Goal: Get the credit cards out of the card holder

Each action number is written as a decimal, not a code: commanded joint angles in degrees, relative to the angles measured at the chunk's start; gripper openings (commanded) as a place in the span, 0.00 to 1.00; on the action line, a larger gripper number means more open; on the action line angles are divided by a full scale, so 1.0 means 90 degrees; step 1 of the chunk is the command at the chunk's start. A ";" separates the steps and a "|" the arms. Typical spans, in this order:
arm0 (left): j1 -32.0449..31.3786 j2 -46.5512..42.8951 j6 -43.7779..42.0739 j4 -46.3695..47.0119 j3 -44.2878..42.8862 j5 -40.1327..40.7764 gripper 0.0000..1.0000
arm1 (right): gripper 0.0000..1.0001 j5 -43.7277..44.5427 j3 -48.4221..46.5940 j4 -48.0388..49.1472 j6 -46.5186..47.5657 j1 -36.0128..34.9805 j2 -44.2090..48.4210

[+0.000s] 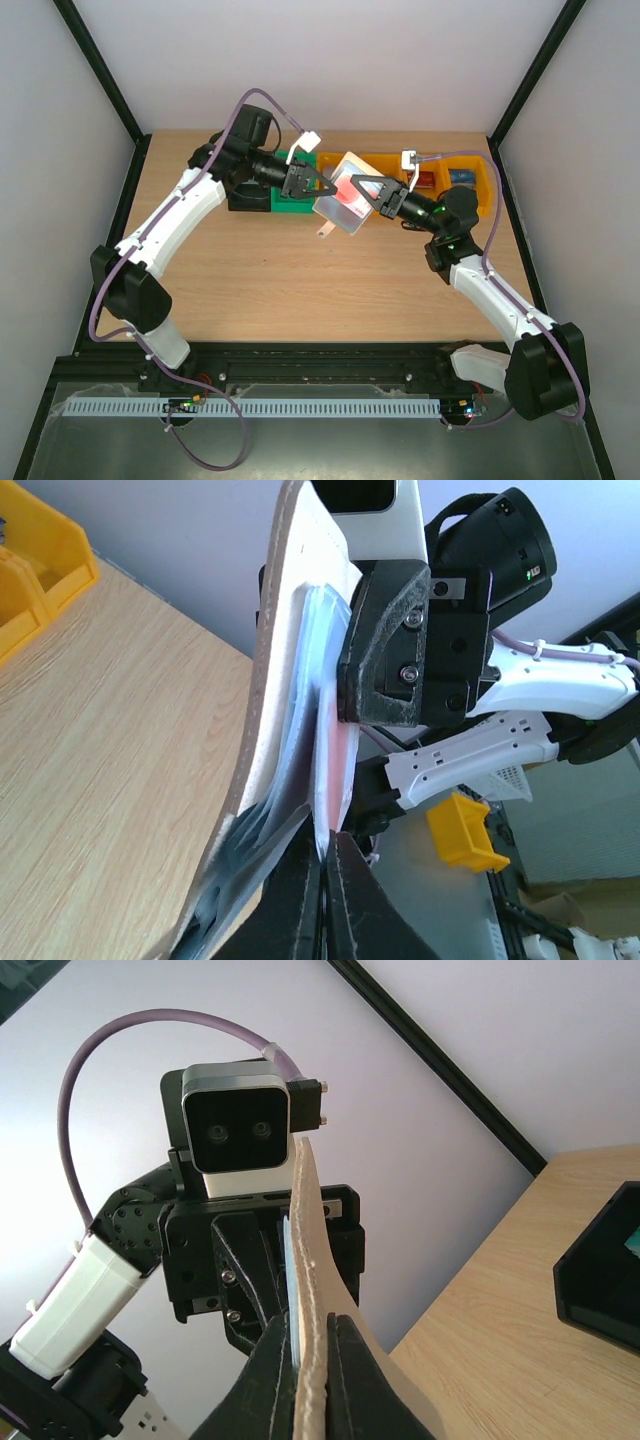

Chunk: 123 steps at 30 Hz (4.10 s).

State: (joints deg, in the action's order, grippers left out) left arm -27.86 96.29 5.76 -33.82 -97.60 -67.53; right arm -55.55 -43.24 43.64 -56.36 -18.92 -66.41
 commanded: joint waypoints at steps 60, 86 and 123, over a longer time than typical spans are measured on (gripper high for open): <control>0.0049 -0.0341 -0.1382 -0.1106 0.0612 0.0392 0.02 | 0.02 -0.0048 -0.0185 -0.0069 -0.0075 0.0299 0.0193; 0.2320 0.2083 0.1965 0.1745 0.0593 0.2902 0.02 | 0.02 0.0572 -0.0097 -0.1883 0.0753 0.1468 0.0638; 0.1663 0.4205 0.2977 0.2311 -0.0940 0.3317 0.02 | 0.02 0.0516 -0.0010 -0.1916 0.0904 0.1469 0.0748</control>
State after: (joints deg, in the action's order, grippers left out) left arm -12.58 132.11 31.27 -14.57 -103.61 -37.43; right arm -50.22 -43.44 25.50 -49.04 -5.89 -61.39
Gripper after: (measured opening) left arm 0.026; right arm 0.030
